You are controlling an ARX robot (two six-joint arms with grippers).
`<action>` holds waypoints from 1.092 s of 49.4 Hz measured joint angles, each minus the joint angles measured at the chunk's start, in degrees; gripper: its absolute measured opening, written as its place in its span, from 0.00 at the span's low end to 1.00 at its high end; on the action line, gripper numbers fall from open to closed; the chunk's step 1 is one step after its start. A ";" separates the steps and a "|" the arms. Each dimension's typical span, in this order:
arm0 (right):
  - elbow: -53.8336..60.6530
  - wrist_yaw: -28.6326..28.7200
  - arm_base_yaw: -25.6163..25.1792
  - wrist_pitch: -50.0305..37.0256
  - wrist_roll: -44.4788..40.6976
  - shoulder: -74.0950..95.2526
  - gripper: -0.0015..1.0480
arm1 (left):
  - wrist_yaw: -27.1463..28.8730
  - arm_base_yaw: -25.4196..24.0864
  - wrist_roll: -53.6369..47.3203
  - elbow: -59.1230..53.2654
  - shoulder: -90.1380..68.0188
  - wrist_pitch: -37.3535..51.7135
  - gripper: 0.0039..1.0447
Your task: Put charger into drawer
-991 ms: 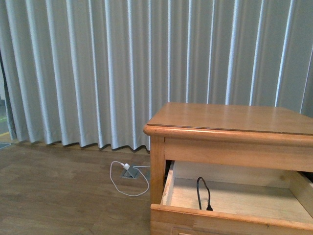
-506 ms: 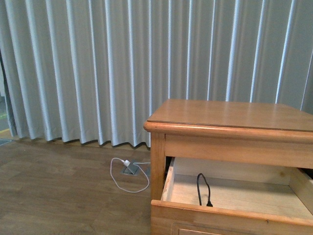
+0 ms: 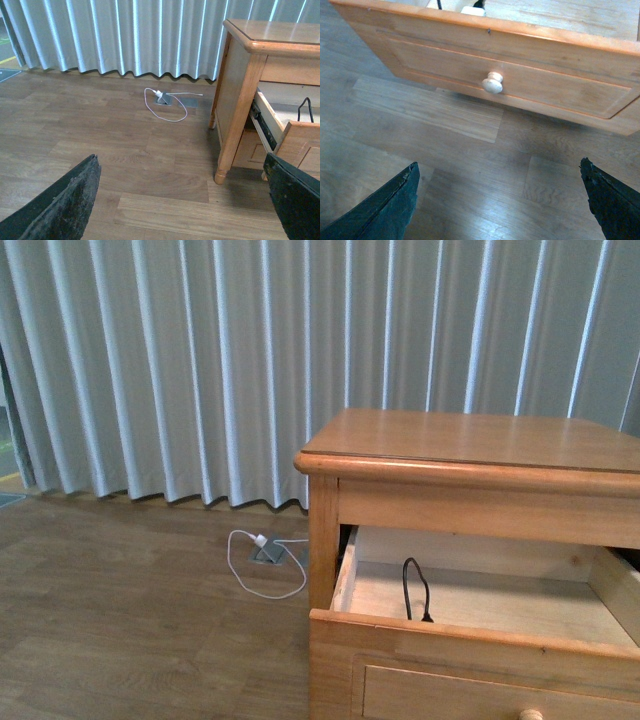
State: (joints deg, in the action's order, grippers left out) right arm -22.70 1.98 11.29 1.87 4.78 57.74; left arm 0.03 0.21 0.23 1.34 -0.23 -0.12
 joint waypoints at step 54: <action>-32.63 -16.74 -0.52 -27.26 7.06 56.02 0.92 | 0.00 0.00 0.00 0.00 0.00 0.00 0.94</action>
State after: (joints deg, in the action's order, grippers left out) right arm -55.33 -14.76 10.76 -25.39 11.84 113.75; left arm 0.03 0.21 0.23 1.34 -0.23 -0.12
